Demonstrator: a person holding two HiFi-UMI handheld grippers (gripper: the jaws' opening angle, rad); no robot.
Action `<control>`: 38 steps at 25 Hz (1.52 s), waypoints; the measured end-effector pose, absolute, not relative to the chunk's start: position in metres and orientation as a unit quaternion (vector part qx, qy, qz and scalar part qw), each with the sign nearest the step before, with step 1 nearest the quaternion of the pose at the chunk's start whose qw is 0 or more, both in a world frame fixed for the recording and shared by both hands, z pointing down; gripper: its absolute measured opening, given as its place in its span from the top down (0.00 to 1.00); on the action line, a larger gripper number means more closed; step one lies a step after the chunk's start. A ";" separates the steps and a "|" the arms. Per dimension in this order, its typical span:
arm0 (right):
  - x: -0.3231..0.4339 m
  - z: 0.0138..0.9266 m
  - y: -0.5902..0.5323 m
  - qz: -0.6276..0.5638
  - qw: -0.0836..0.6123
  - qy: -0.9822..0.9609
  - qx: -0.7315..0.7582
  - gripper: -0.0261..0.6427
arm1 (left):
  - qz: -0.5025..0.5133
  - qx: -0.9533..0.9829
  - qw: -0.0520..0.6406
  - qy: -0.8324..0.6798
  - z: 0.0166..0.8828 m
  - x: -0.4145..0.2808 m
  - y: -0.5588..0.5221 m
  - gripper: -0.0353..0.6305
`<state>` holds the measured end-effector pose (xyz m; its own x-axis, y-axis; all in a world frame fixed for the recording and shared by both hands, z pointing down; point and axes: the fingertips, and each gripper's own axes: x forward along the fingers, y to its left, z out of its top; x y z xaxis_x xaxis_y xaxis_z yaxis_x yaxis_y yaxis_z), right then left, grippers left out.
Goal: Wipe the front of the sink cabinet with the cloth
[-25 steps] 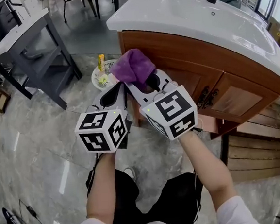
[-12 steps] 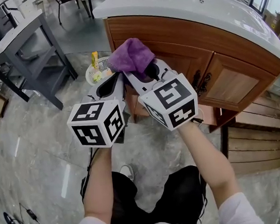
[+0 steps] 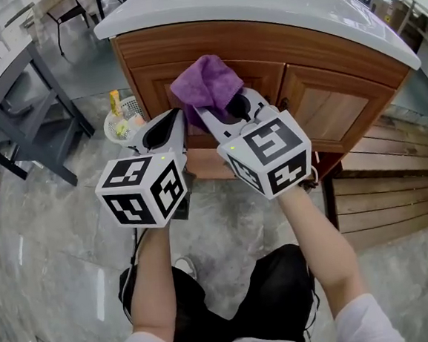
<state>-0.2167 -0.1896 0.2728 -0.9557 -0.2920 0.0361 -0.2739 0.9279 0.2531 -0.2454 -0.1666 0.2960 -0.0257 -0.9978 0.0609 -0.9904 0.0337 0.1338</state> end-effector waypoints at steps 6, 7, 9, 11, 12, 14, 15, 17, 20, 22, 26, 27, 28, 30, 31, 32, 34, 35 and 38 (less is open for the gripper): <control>-0.176 0.270 -0.212 -0.116 0.036 -0.975 0.188 0.85 | -0.021 0.721 0.067 -0.690 0.299 -0.216 -0.186 0.94; -0.169 0.270 -0.216 -0.115 0.037 -0.973 0.196 0.85 | -0.022 0.726 0.068 -0.684 0.299 -0.210 -0.189 0.94; -0.154 0.269 -0.223 -0.113 0.038 -0.970 0.211 0.85 | -0.022 0.735 0.070 -0.674 0.300 -0.199 -0.196 0.94; -0.140 0.268 -0.229 -0.110 0.037 -0.968 0.224 0.85 | -0.022 0.743 0.069 -0.665 0.300 -0.190 -0.202 0.94; -0.134 0.267 -0.232 -0.109 0.037 -0.966 0.231 0.85 | -0.023 0.747 0.067 -0.661 0.300 -0.185 -0.205 0.94; -0.120 0.267 -0.239 -0.109 0.039 -0.962 0.246 0.85 | -0.025 0.755 0.066 -0.652 0.301 -0.175 -0.211 0.94; -0.113 0.267 -0.241 -0.109 0.040 -0.960 0.253 0.85 | -0.025 0.759 0.066 -0.648 0.302 -0.170 -0.214 0.94; -0.100 0.267 -0.247 -0.111 0.044 -0.956 0.268 0.85 | -0.025 0.766 0.065 -0.640 0.303 -0.161 -0.219 0.94; -0.082 0.268 -0.255 -0.112 0.049 -0.949 0.289 0.85 | -0.024 0.775 0.064 -0.628 0.304 -0.149 -0.227 0.94; -0.069 0.267 -0.261 -0.114 0.052 -0.945 0.303 0.85 | -0.024 0.781 0.065 -0.620 0.306 -0.140 -0.231 0.94; -0.042 0.266 -0.274 -0.118 0.057 -0.933 0.336 0.85 | -0.025 0.795 0.065 -0.602 0.307 -0.123 -0.240 0.94; -0.034 0.267 -0.278 -0.118 0.059 -0.929 0.346 0.85 | -0.025 0.799 0.065 -0.597 0.307 -0.118 -0.242 0.94; -0.025 0.268 -0.283 -0.118 0.060 -0.925 0.357 0.85 | -0.024 0.803 0.064 -0.592 0.307 -0.113 -0.243 0.94; -0.008 0.270 -0.291 -0.115 0.061 -0.917 0.377 0.85 | -0.024 0.808 0.064 -0.585 0.309 -0.105 -0.245 0.94; 0.001 0.271 -0.295 -0.113 0.062 -0.913 0.387 0.85 | -0.023 0.810 0.063 -0.582 0.309 -0.102 -0.246 0.94; 0.010 0.271 -0.298 -0.112 0.063 -0.908 0.398 0.85 | -0.023 0.812 0.063 -0.579 0.310 -0.099 -0.248 0.94; 0.028 0.272 -0.305 -0.111 0.064 -0.898 0.421 0.85 | -0.022 0.814 0.061 -0.577 0.311 -0.096 -0.250 0.94; 0.036 0.271 -0.309 -0.111 0.065 -0.893 0.431 0.85 | -0.022 0.814 0.061 -0.577 0.311 -0.095 -0.251 0.94; 0.058 0.271 -0.319 -0.108 0.067 -0.881 0.455 0.85 | -0.022 0.816 0.062 -0.575 0.314 -0.094 -0.252 0.94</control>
<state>0.0582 -0.3185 0.2711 -0.5771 -0.8164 0.0196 -0.7877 0.5629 0.2504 -0.0937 -0.2524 0.3139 0.3378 -0.9406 0.0348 -0.9350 -0.3312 0.1268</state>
